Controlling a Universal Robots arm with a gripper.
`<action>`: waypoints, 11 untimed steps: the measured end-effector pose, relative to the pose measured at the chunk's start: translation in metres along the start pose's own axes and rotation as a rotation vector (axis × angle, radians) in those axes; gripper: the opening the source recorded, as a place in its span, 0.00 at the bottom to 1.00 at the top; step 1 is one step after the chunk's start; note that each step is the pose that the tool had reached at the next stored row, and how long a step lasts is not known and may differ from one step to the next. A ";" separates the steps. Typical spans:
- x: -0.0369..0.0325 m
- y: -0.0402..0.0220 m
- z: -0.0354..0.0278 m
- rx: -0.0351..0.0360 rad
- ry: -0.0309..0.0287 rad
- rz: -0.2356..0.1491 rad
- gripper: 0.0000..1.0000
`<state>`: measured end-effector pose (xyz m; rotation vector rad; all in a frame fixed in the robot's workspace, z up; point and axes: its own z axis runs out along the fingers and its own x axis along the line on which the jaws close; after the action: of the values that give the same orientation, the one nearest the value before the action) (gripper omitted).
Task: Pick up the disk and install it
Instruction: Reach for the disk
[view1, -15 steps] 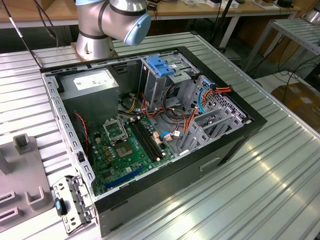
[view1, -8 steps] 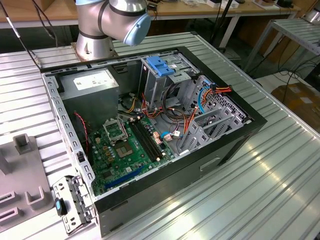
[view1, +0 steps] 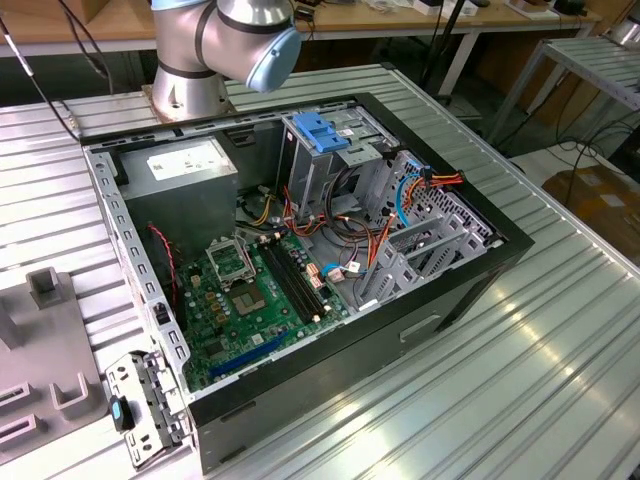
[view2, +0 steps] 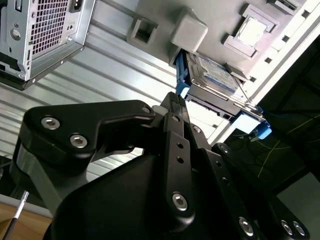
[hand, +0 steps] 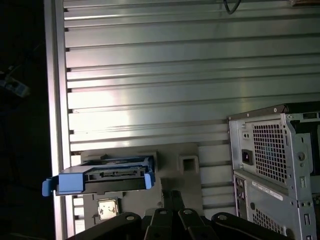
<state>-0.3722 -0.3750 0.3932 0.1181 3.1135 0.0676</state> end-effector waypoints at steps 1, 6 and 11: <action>0.0019 0.0000 -0.0001 0.0000 0.0000 0.000 0.11; 0.0090 0.0015 -0.0001 0.0000 0.0000 0.000 0.11; 0.0149 0.0028 -0.0002 0.0001 0.0001 0.000 0.11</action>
<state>-0.3868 -0.3711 0.3933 0.1182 3.1136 0.0675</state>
